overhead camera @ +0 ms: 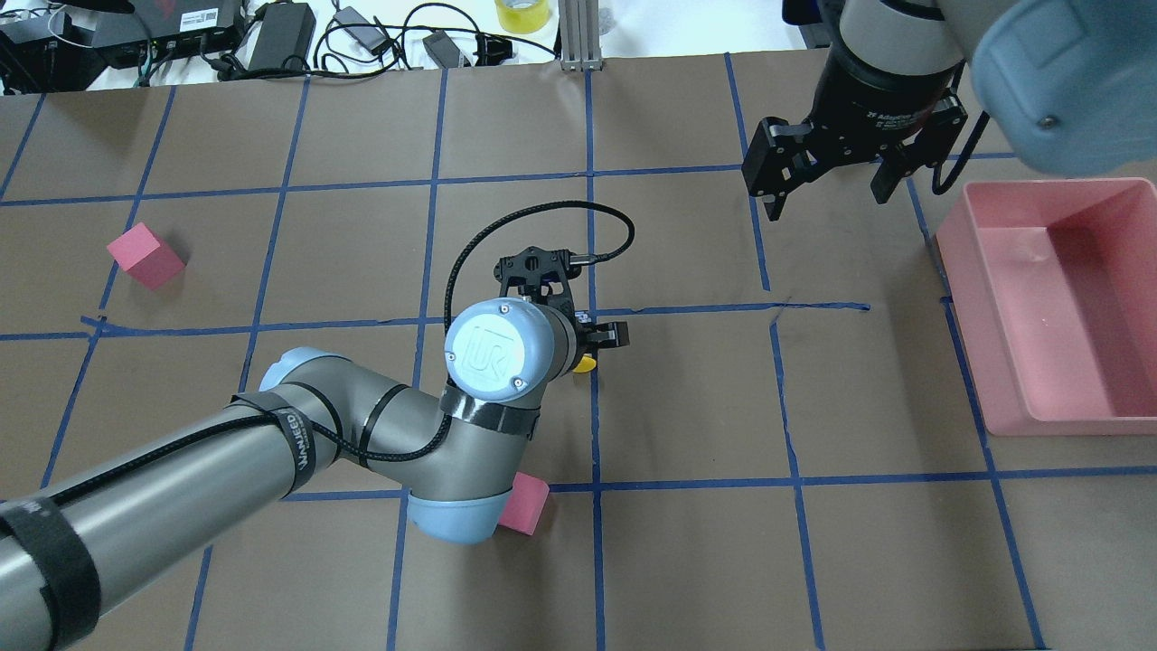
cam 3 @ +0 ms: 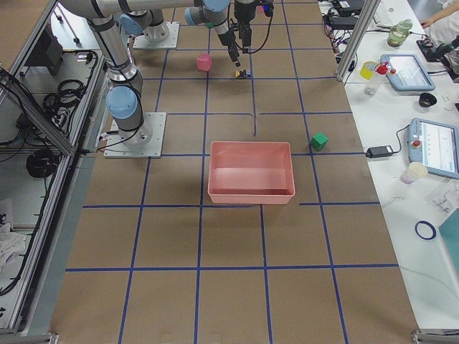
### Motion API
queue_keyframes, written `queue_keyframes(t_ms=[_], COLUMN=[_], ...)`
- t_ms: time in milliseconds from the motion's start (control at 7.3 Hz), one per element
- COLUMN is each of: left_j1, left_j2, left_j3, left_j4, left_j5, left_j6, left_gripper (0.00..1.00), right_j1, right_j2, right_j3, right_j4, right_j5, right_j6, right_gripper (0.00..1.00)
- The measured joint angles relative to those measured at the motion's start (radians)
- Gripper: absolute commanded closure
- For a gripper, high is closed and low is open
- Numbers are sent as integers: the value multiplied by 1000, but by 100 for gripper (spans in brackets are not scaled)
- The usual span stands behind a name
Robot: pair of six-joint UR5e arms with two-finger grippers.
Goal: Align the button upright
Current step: 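Reach the left gripper over the lying button switch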
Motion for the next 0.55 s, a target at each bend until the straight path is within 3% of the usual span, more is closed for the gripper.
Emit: queue_keyframes(t_ms=[274,411,548], left_j1=[-18,-20,-21], left_j2=[-66,-90,-108], left_j3=[8,16,26], left_j4=[8,9,9], left_j5=[2,3,3], left_j6=[-41,-46,-47], left_gripper=[7,21,54], right_j1=[-1,-1,-2], right_j2=[0,0,0], right_j3=[1,1,1], right_j4=[3,4,4], right_j5=[-2,-2,-2], right_j6=[0,0,0], right_gripper=[0,0,0])
